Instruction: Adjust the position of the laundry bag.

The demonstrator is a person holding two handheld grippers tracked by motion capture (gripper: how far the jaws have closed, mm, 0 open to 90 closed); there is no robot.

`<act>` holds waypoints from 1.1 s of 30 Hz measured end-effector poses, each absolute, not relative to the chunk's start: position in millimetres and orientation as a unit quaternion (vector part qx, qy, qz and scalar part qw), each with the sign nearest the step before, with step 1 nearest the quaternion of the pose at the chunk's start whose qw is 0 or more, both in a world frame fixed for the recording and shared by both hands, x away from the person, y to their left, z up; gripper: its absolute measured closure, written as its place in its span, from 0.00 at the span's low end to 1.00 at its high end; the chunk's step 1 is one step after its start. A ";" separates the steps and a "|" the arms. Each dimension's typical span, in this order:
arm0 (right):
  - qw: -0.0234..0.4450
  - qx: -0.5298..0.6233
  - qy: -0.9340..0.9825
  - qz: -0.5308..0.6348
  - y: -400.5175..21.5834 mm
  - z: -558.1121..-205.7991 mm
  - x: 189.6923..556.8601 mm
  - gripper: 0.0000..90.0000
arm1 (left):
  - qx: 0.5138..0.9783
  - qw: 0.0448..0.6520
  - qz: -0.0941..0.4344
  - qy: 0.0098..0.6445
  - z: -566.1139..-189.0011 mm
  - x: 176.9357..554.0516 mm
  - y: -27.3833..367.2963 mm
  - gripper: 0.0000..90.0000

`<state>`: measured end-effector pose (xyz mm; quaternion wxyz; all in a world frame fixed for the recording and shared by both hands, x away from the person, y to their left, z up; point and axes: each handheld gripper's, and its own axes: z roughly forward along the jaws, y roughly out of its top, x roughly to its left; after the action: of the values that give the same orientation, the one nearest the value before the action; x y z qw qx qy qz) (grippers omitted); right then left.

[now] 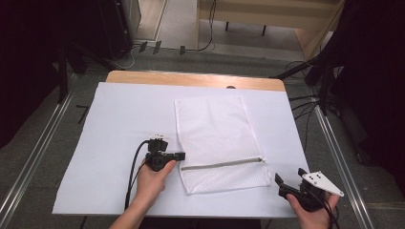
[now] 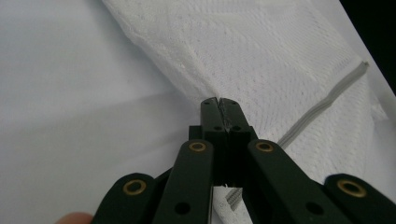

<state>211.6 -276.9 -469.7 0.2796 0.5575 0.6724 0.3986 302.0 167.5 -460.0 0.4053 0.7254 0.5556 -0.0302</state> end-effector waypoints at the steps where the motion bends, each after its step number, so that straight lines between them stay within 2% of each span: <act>1: 0.276 0.555 0.675 0.400 -275.6 -469.6 211.5 0.17 | 0.728 0.403 -0.030 0.554 -459.4 299.5 170.7 1.00; 3: 0.269 0.547 0.683 0.402 -266.9 -467.7 209.3 0.24 | 0.724 0.407 -0.025 0.557 -456.3 293.3 180.7 1.00; 4: 0.269 0.547 0.683 0.402 -266.9 -467.7 209.3 0.24 | 0.724 0.407 -0.025 0.557 -456.3 293.3 180.7 1.00; 5: 0.258 0.544 0.688 0.405 -259.2 -466.1 207.1 0.31 | 0.724 0.406 -0.024 0.558 -456.0 290.2 186.1 1.00; 6: 0.258 0.544 0.688 0.405 -259.2 -466.1 207.1 0.31 | 0.724 0.406 -0.024 0.558 -456.0 290.2 186.1 1.00; 7: 0.238 0.546 0.689 0.414 -250.3 -466.1 205.2 0.41 | 0.722 0.407 -0.023 0.559 -456.2 288.3 191.4 1.00; 8: 0.238 0.546 0.689 0.414 -250.3 -466.1 205.2 0.41 | 0.722 0.407 -0.023 0.559 -456.2 288.3 191.4 1.00; 9: 0.226 0.545 0.695 0.411 -240.0 -468.1 204.9 0.50 | 0.719 0.408 -0.022 0.562 -456.4 286.9 196.0 1.00; 10: 0.215 0.542 0.701 0.410 -234.6 -469.2 205.1 0.53 | 0.718 0.409 -0.021 0.563 -456.5 286.3 198.4 1.00; 14: 0.178 0.530 0.721 0.409 -217.1 -475.3 205.9 0.57 | 0.715 0.410 -0.019 0.566 -457.5 283.8 207.9 1.00; 20: 0.183 0.521 0.740 0.384 -201.2 -485.6 210.6 0.62 | 0.717 0.409 -0.021 0.564 -459.1 281.8 213.8 1.00; 23: 0.183 0.492 0.760 0.383 -190.8 -487.3 208.7 0.80 | 0.716 0.409 -0.022 0.566 -461.3 281.4 217.7 1.00; 24: 0.183 0.492 0.760 0.383 -190.8 -487.3 208.7 0.80 | 0.716 0.409 -0.022 0.566 -461.3 281.4 217.7 1.00; 25: 0.176 0.487 0.764 0.384 -189.2 -486.8 207.0 0.91 | 0.716 0.407 -0.020 0.567 -462.0 281.2 219.3 1.00; 26: 0.176 0.487 0.764 0.384 -189.2 -486.8 207.0 0.91 | 0.716 0.407 -0.020 0.567 -462.0 281.2 219.3 1.00; 27: 0.164 0.484 0.767 0.388 -189.7 -486.6 205.5 0.96 | 0.716 0.406 -0.017 0.568 -462.3 281.0 221.1 1.00; 33: 0.126 0.480 0.770 0.401 -190.5 -486.3 198.6 0.99 | 0.717 0.401 -0.006 0.570 -461.8 277.0 225.7 1.00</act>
<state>198.6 -190.5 -486.3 0.1259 0.4797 0.7703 0.4008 277.0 225.7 -461.8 0.4011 0.7174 0.5697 -0.0059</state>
